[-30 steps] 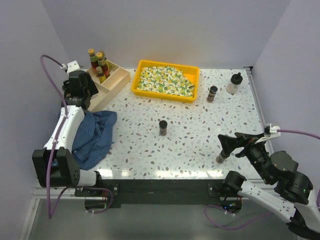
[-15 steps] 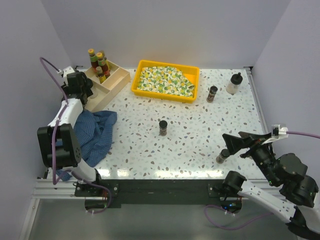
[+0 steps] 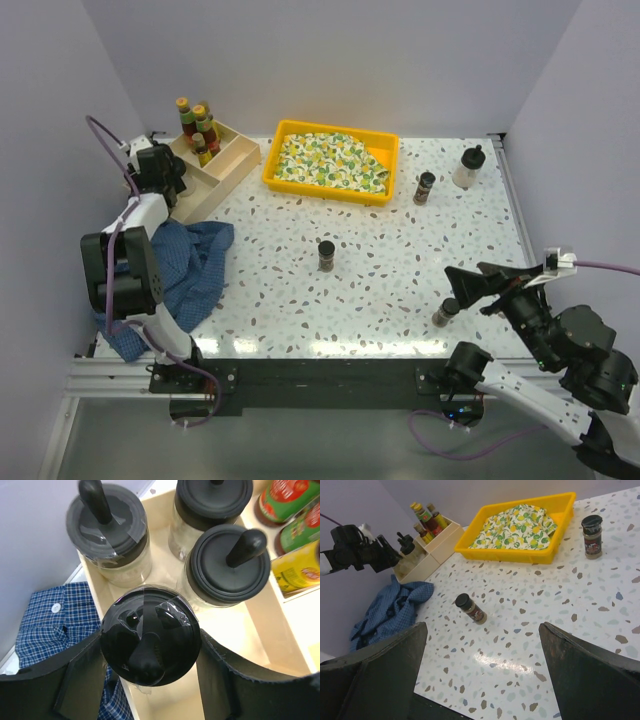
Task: Organize the condiment bottles
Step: Place the bottle in the storage box.
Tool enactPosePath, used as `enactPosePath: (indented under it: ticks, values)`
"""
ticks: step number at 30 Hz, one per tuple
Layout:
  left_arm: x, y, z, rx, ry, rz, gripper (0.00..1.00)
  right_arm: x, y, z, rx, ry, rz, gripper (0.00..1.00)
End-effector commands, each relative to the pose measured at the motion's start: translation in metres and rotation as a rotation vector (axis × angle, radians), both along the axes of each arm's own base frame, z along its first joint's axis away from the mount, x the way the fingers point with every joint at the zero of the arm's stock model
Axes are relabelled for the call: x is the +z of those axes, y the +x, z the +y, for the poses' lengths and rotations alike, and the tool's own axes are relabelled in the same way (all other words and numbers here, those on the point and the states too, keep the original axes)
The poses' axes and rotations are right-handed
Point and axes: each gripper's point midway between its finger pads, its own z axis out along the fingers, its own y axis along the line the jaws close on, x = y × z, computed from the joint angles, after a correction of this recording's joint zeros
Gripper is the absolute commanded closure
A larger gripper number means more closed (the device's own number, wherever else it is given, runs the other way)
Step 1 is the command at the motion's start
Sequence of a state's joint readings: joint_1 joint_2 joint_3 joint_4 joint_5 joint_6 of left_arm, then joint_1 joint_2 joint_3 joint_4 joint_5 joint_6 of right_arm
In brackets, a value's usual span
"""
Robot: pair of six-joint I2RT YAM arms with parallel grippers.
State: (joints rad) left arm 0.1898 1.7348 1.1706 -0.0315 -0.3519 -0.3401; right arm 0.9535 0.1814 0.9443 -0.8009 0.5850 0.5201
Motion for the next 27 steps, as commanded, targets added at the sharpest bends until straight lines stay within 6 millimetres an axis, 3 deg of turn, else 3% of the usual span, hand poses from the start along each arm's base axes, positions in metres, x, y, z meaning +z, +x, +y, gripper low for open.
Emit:
enactPosePath:
  ticks: [1, 2, 3, 6, 8, 9, 12, 17, 21, 23, 24, 27]
  values:
    - [0.037, 0.029, 0.017, 0.021, 0.065, -0.135, 0.84, 0.014, 0.002, -0.002, -0.019, 0.014, -0.013, 0.01]
    - [0.038, 0.03, 0.019, 0.023, 0.067, -0.135, 0.77, 0.014, 0.003, -0.001, -0.017, 0.013, -0.012, 0.01]
    - [0.034, 0.03, 0.021, 0.023, 0.067, -0.126, 0.63, 0.014, 0.003, -0.001, -0.019, 0.011, -0.011, 0.01]
    - [0.03, 0.029, 0.026, 0.046, 0.084, -0.104, 0.42, 0.015, 0.004, 0.001, -0.016, 0.008, -0.007, 0.01]
    - [0.031, 0.027, 0.032, 0.075, 0.105, -0.093, 0.36, 0.015, 0.004, 0.001, -0.017, 0.004, -0.003, 0.01]
    - [0.029, 0.026, 0.035, 0.093, 0.112, -0.085, 0.22, 0.013, 0.005, 0.003, -0.014, -0.002, 0.003, 0.01]
    - [0.033, 0.022, 0.04, 0.13, 0.123, -0.085, 0.0, 0.013, 0.003, 0.004, -0.004, 0.007, 0.007, 0.01]
    - [0.046, 0.024, 0.036, 0.109, 0.115, -0.092, 0.0, 0.011, 0.002, 0.008, 0.011, 0.019, 0.014, 0.01]
    - [0.078, 0.014, 0.025, 0.083, 0.07, -0.155, 0.0, 0.004, 0.007, 0.015, 0.017, -0.006, 0.029, 0.01]
    - [0.081, 0.009, 0.011, 0.038, 0.017, -0.163, 0.0, 0.0, 0.01, 0.022, 0.021, -0.02, 0.045, 0.01]
    - [0.095, 0.005, 0.004, 0.021, -0.019, -0.195, 0.0, -0.005, 0.013, 0.026, 0.021, -0.03, 0.057, 0.01]
    - [0.11, -0.007, -0.032, -0.138, -0.117, -0.212, 0.0, -0.011, 0.022, 0.033, 0.001, -0.084, 0.079, 0.01]
